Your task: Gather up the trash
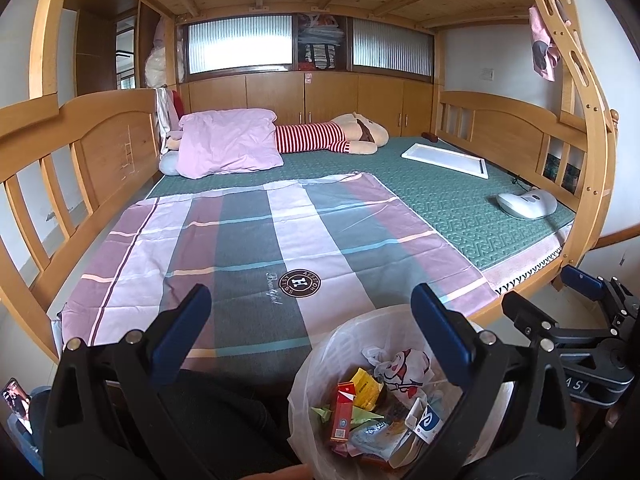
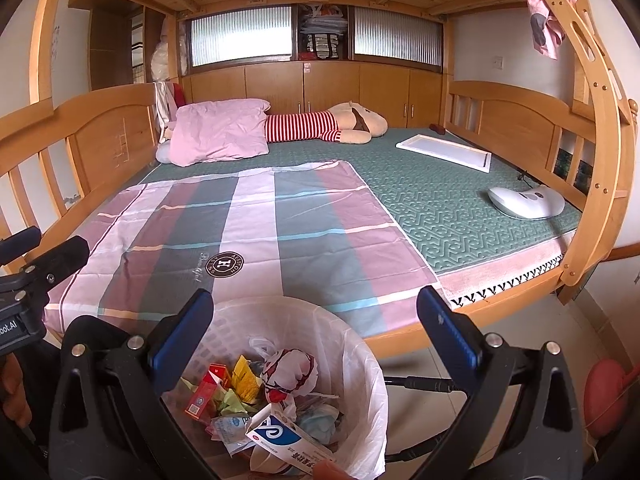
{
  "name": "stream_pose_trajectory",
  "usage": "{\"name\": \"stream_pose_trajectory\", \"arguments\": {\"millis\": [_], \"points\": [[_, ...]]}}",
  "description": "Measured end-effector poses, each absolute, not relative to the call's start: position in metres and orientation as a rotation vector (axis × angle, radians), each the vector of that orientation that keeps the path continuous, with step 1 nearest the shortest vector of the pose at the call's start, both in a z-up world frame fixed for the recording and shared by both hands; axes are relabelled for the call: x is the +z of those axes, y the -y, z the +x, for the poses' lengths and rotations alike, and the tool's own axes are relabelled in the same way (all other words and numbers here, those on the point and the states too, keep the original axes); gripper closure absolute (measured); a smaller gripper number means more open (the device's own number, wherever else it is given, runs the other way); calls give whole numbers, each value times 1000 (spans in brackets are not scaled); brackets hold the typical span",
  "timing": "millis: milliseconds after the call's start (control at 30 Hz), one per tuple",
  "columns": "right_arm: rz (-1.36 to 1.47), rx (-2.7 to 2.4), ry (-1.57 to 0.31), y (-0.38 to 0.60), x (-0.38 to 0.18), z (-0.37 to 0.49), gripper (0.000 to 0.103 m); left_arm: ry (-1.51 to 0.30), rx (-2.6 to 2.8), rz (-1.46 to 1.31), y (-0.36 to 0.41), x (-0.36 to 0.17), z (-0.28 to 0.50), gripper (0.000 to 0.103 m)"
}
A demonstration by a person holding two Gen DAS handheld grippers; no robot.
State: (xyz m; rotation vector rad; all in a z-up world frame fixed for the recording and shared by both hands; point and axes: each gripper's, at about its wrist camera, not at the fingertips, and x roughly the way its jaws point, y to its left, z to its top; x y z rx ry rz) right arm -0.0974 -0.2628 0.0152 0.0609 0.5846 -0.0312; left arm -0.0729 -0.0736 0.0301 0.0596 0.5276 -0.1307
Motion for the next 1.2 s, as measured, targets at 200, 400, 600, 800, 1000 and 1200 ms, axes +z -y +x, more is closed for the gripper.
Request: {"name": "stream_pose_trajectory", "arguments": {"millis": [200, 400, 600, 800, 1000, 1200], "points": [[56, -26, -584, 259, 13, -96, 4, -532, -128, 58, 72, 30, -73, 4], [53, -26, -584, 258, 13, -96, 4, -531, -127, 58, 71, 29, -73, 4], [54, -25, -586, 258, 13, -96, 4, -534, -127, 58, 71, 29, -73, 4], [52, -26, -585, 258, 13, -96, 4, -537, -128, 57, 70, 27, -73, 4], [49, -27, -586, 257, 13, -96, 4, -539, -123, 61, 69, 25, -74, 4], [50, -26, -587, 259, 12, -97, 4, -548, -119, 61, 68, 22, -72, 4]]}}
